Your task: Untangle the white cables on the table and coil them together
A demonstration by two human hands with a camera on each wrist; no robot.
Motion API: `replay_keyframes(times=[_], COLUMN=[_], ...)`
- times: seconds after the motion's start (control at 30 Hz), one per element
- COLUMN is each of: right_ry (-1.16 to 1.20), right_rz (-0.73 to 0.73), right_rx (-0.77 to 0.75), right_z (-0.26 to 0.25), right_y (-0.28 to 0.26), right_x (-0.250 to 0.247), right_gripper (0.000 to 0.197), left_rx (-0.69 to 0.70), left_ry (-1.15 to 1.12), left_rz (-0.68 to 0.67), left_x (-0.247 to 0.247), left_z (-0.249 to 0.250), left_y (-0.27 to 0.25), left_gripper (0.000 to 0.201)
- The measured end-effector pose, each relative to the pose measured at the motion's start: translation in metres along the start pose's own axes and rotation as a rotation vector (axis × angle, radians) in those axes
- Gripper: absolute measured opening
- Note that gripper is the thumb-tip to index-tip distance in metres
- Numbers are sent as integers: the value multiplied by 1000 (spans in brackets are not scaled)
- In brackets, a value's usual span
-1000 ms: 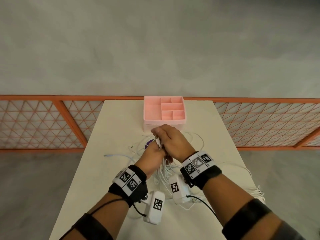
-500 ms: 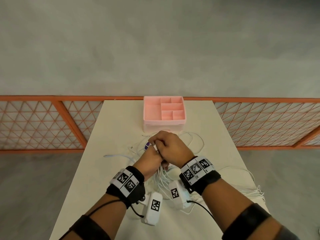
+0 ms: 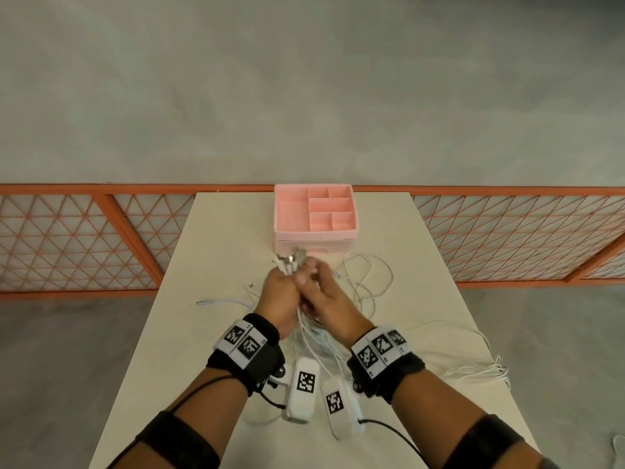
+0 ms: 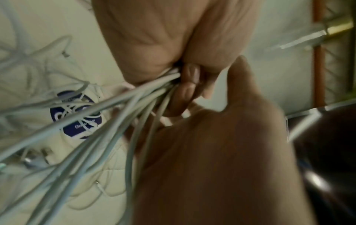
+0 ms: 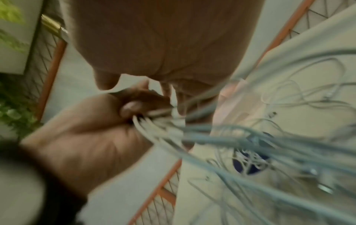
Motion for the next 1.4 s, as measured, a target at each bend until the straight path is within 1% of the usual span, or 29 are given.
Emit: replay_keyframes(times=[0.03, 0.07, 0.1, 0.17, 0.2, 0.27, 0.33, 0.4, 0.47, 0.53, 0.57, 0.63, 0.7, 0.77, 0.87, 0.93, 1.0, 1.07, 1.13, 1.2, 1.23, 1.27, 1.33, 1.37, 1.4], right_ry=[-11, -67, -142, -296, -366, -439, -464, -523, -613, -723, -766, -819, -910, -1039, -1199, -1332, -1445, -1561, -1673, -1688, -1686, -1685, -1640, -1620, -1610], right_rz=[-63, -105, -129, -158, -156, -136, -118, -145, -195, -252, -266, -256, -240, -235, -182, -95, 60, 225, 292, 284, 241, 164, -11, -83, -109], right_rx=[19, 22, 23, 0, -20, -68, -91, -119, -156, -188, -177, -106, -30, 15, 154, 277, 362, 390, 398, 514, 587, 645, 741, 766, 780], right_z=[10, 19, 27, 40, 44, 46, 47, 49, 52, 60, 67, 80, 89, 96, 109, 117, 119, 117, 122, 146, 163, 177, 211, 216, 222], right_y=[-7, -13, -17, -21, -21, -20, -17, -16, -20, -25, -26, -26, -21, -12, -9, -18, -32, -47, -56, -65, -71, -75, -79, -81, -78], right_x=[6, 8, 8, 5, 3, -2, -3, 3, 8, -1, -13, -48, -85, -117, -179, -237, -289, -320, -329, -335, -339, -337, -333, -324, -319], right_gripper=[42, 32, 28, 36, 39, 42, 42, 38, 32, 31, 31, 31, 28, 31, 32, 32, 34, 32, 25, 20, 18, 17, 32, 38, 40], left_rx=[-42, -88, -122, -132, -126, -125, -169, -226, -266, -272, -269, -271, -261, -237, -225, -229, -246, -280, -320, -356, -366, -367, -356, -351, -347], left_ry=[-100, -186, -241, -269, -250, -142, -112, -231, -353, -449, -505, -579, -557, -510, -488, -483, -463, -433, -391, -323, -282, -240, -170, -145, -131], left_rz=[22, 37, 60, 104, 105, 59, 6, 21, 60, 104, 124, 137, 140, 149, 178, 207, 226, 215, 184, 144, 125, 111, 102, 99, 97], left_x=[-4, -7, -11, -21, -25, -26, -22, -22, -26, -36, -43, -54, -56, -54, -58, -72, -87, -92, -87, -78, -73, -70, -66, -64, -63], left_z=[1, 1, -1, -8, -13, -26, -40, -49, -49, -41, -33, -20, -14, -11, -3, 3, 0, -10, -24, -40, -46, -52, -60, -63, -64], left_y=[4, 7, 10, 12, 13, 9, 1, -2, 3, 13, 19, 29, 32, 32, 33, 37, 40, 40, 37, 31, 28, 25, 20, 19, 18], left_gripper=[24, 29, 30, 29, 31, 37, 33, 28, 31, 36, 38, 38, 38, 38, 38, 38, 38, 37, 35, 32, 31, 30, 29, 28, 28])
Point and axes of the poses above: each hand's wrist, its own y-axis towards the middle knuckle, its own x-axis out of the palm, z = x × y, the point moved 7 cm from there along y, towards the middle knuckle, and after that the axes turned 13 degrees about z, right-handed, at the moved point
